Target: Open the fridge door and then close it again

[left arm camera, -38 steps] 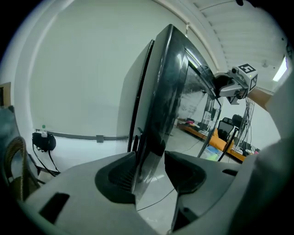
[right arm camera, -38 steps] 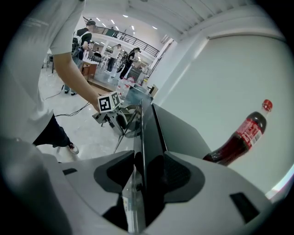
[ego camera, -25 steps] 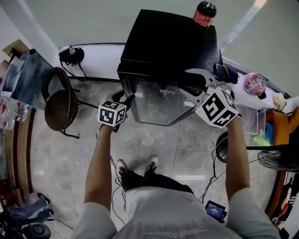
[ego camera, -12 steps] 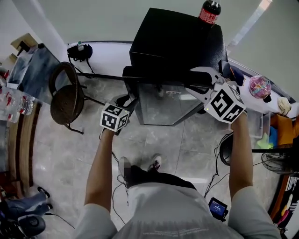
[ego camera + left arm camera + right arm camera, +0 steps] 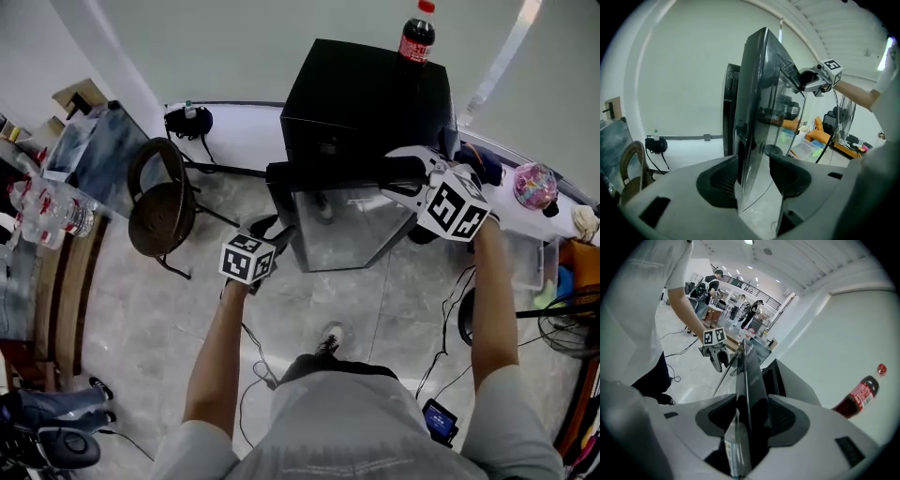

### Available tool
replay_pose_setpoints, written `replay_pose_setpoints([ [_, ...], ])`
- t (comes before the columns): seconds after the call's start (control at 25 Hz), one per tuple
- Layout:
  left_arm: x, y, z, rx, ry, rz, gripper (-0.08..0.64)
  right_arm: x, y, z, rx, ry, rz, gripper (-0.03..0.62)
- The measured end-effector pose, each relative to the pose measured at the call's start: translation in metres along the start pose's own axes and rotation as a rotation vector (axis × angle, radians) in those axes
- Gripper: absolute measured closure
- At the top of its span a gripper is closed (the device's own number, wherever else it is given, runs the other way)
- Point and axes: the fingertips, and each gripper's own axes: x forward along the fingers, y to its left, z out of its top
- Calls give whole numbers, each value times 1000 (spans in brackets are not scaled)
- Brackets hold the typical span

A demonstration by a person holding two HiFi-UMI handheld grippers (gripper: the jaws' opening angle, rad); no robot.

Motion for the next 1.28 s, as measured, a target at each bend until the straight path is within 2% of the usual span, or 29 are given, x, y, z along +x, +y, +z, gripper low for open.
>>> replay_pose_setpoints([
  [0.16,-14,-1,2,-18,-17,19,357,-4,5,1,-13,-7,4,382],
  [0.28,-15,-10,2,-32,-37,-21,340,-4,7,3,-24,-15,11,383],
  [0.44,-14,-24,-4,-14,-21,-57,302,-6,11,7,-25,-33,37,385],
  [0.72,-17,-31,-8,-49,-53,-38,302,-12,21,9,-57,-41,40,382],
  [0.92,-25,-46,-8,-48,-59,-61,303,-17,29,10,-66,-55,63,382],
  [1.16,-41,-60,-20,-110,-99,-39,341,-24,41,13,-152,-91,22,367],
  [1.28,-46,-66,-24,-117,-101,-22,350,-30,42,16,-143,-116,-27,359],
])
